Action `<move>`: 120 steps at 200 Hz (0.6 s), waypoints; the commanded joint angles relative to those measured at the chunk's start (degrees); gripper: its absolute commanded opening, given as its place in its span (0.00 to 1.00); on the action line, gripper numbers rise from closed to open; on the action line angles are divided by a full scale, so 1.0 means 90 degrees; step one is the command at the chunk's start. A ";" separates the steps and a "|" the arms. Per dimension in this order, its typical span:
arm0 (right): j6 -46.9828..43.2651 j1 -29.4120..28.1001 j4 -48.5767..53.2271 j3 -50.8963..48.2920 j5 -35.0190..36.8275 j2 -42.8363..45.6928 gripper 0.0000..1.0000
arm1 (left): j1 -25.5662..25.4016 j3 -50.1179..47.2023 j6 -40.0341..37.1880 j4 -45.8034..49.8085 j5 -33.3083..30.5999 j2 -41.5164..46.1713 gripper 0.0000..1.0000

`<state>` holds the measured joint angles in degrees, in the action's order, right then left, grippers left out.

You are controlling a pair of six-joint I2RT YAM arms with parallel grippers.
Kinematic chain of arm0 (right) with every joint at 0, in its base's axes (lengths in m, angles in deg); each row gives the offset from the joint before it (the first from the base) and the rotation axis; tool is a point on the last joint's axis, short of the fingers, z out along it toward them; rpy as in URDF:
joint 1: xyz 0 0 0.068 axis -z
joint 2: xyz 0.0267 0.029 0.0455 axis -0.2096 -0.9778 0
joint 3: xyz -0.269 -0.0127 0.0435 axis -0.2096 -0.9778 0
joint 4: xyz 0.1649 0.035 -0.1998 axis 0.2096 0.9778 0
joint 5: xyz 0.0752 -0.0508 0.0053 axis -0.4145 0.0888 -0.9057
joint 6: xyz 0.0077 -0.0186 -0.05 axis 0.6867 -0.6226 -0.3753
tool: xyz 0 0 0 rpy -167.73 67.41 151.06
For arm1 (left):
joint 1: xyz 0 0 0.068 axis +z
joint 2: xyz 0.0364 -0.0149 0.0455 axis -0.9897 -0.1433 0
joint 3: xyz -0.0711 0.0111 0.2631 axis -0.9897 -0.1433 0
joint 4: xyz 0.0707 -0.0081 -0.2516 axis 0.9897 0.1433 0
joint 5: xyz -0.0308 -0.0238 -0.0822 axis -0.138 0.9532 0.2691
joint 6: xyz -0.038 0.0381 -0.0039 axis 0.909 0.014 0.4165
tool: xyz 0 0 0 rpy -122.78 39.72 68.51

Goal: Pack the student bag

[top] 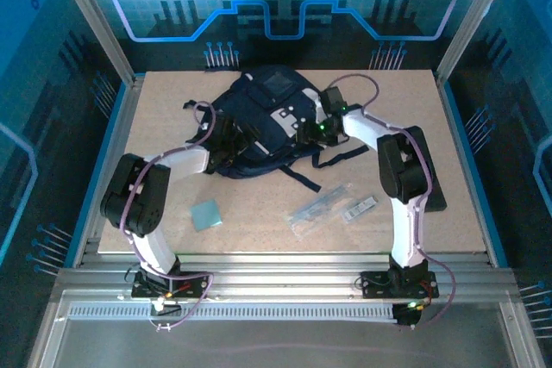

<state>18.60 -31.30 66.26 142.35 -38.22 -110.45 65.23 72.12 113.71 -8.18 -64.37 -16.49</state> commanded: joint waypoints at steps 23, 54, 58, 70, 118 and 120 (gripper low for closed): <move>0.0577 -0.0082 0.0004 -0.1867 -0.0152 0.1090 0.65 | 0.0177 0.1239 -0.0825 0.0263 0.0917 -0.1337 0.97; 0.0203 -0.0188 0.0234 -0.1531 -0.0102 0.1464 0.66 | 0.0167 0.1595 -0.0698 0.0130 0.1302 -0.1546 0.97; 0.0160 -0.0193 0.0269 -0.1450 -0.0125 0.1510 0.66 | 0.0167 0.1588 -0.0670 0.0120 0.1316 -0.1533 0.97; 0.0050 -0.0262 0.0342 -0.1217 -0.0220 0.1661 0.65 | 0.0167 0.1497 -0.0590 0.0022 0.1358 -0.1474 0.97; -0.0217 -0.0629 0.0376 -0.0493 -0.0269 0.1519 0.64 | 0.0167 0.1291 -0.0554 -0.0072 0.1350 -0.1365 0.97; -0.0221 -0.0637 0.0375 -0.0460 -0.0284 0.1481 0.64 | 0.0167 0.1290 -0.0559 -0.0069 0.1355 -0.1365 0.97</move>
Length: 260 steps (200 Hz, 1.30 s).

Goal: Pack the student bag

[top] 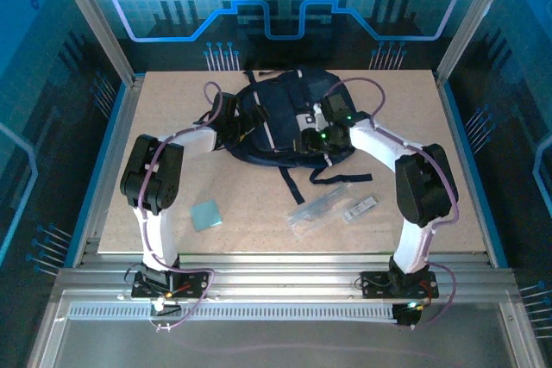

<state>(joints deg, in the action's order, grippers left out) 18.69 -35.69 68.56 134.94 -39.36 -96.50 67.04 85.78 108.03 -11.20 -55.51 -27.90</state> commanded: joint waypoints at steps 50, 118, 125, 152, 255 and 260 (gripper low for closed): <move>-0.0531 -0.0408 -0.0280 0.0945 -0.0167 -0.1073 0.63 | -0.0023 -0.0188 0.0016 0.0363 0.0420 -0.0048 0.97; -0.1000 -0.0609 0.0212 0.1128 -0.0145 -0.1825 0.67 | -0.0012 -0.0128 0.0183 0.0248 0.0443 -0.0097 0.97; -0.0969 -0.0629 0.0213 0.0992 -0.0322 -0.1694 0.67 | -0.0014 -0.0128 0.0216 0.0211 0.0433 -0.0097 0.97; -0.0608 -0.0613 -0.0099 0.0419 -0.1753 -0.1067 0.68 | -0.0015 -0.0247 0.0498 -0.0065 0.0409 -0.0097 0.96; 0.0789 0.0694 -0.0028 -0.0904 0.0248 0.0976 0.68 | -0.0190 0.0202 -0.0417 0.0883 0.0153 0.0513 0.94; 0.0914 0.0790 -0.0066 -0.0954 0.0322 0.0969 0.67 | -0.0254 0.0263 -0.0598 0.1082 0.0078 0.0587 0.94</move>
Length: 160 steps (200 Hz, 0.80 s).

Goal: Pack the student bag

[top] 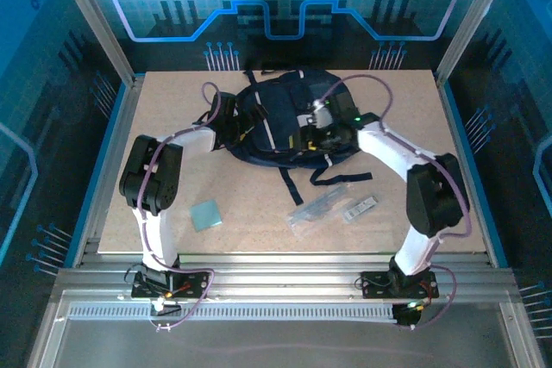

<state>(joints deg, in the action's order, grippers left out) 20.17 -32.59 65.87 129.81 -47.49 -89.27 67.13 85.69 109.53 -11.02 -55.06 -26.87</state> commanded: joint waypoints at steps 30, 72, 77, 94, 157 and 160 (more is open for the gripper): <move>0.1384 0.0768 -0.0143 -0.0435 0.1473 -0.0100 0.64 | -0.0731 0.0488 -0.1872 0.1952 -0.0436 0.0866 0.92; 0.2469 0.0958 -0.0645 -0.0323 0.2153 -0.0692 0.63 | -0.1155 0.0521 -0.2563 0.2123 -0.0249 0.0981 0.89; 0.2602 0.0958 -0.0678 -0.0285 0.2289 -0.0808 0.64 | -0.1191 0.0536 -0.2597 0.2122 -0.0231 0.0932 0.89; 0.3055 0.0995 -0.0712 -0.0033 0.2513 -0.1309 0.68 | -0.1216 0.0575 -0.2528 0.2119 -0.0164 0.0736 0.89; 0.3654 0.0938 -0.1495 0.0058 0.2418 -0.1722 0.00 | -0.1434 0.0868 -0.3468 0.2453 0.0192 0.0565 0.87; 0.3609 0.0938 -0.1494 0.0041 0.2430 -0.1663 0.00 | -0.1437 0.0910 -0.3552 0.2494 0.0194 0.0535 0.87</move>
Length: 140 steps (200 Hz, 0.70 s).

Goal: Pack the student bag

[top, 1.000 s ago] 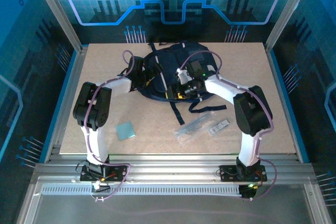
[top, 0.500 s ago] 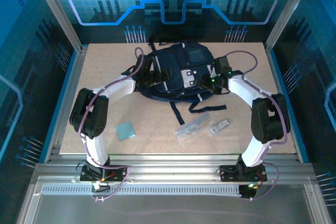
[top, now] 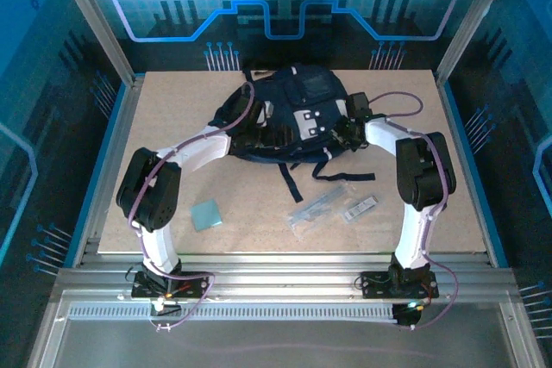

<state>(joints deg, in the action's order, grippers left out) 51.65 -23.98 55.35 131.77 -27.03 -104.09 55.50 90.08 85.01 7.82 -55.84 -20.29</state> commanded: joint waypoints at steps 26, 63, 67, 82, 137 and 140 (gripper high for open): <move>-0.0205 -0.0030 -0.0228 -0.0354 0.0184 0.0489 0.00 | -0.0217 0.0958 -0.1268 0.0753 0.0408 -0.0535 0.84; -0.0264 -0.0033 -0.0399 -0.0514 -0.0128 0.0524 0.00 | -0.0365 0.2162 -0.1433 0.1609 0.0595 -0.1418 0.59; -0.0260 -0.0037 -0.0405 -0.0505 -0.0161 0.0500 0.00 | -0.0386 0.2251 -0.1434 0.1712 0.0628 -0.1507 0.55; -0.0271 -0.0042 -0.0425 -0.0470 -0.0237 0.0406 0.00 | -0.0479 0.2419 -0.1461 0.1907 0.0598 -0.1687 0.43; -0.0388 -0.0053 -0.0415 -0.0436 -0.0289 0.0401 0.00 | -0.0559 0.2536 -0.1552 0.2090 0.0073 -0.2054 0.40; -0.0396 -0.0058 -0.0410 -0.0436 -0.0282 0.0410 0.00 | -0.0560 0.2550 -0.1569 0.2081 0.0031 -0.2091 0.40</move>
<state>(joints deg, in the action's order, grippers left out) 50.64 -24.02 51.62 128.21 -27.54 -100.46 50.41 110.43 73.03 24.02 -52.72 -36.99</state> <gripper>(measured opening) 0.055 0.404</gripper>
